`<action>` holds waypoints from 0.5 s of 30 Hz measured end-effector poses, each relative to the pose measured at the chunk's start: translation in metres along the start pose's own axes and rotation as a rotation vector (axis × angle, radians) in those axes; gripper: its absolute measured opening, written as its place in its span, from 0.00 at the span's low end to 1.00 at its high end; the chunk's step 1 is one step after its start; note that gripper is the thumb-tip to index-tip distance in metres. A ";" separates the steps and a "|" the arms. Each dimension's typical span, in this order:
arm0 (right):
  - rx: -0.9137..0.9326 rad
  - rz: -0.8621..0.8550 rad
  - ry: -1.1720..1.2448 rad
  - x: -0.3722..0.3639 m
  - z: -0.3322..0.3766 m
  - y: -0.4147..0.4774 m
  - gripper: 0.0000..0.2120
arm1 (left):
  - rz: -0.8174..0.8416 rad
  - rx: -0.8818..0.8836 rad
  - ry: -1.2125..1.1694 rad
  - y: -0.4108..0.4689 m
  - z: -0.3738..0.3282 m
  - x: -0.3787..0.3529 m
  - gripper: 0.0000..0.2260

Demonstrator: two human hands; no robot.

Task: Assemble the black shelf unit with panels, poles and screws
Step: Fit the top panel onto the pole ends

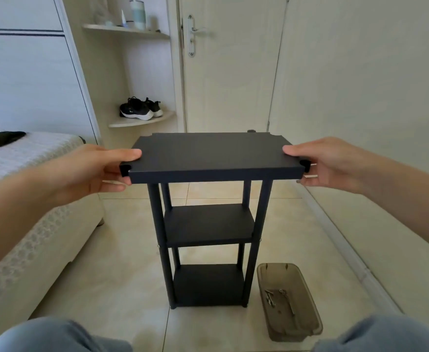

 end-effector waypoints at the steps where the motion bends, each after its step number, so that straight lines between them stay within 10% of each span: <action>1: 0.005 -0.011 -0.020 -0.001 0.006 0.005 0.11 | -0.013 -0.013 -0.015 0.002 -0.003 0.000 0.42; 15: -0.005 -0.093 -0.209 -0.020 0.036 0.107 0.12 | -0.260 0.021 -0.253 0.087 -0.016 -0.008 0.12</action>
Point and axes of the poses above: each hand's wrist, its own y-axis towards the middle knuckle, its own x-axis out of the back of the hand, z = x × y, the point moved 3 cm from there along y, towards the middle knuckle, and after that the axes turned 6 degrees about -z, right-handed, at the moved point
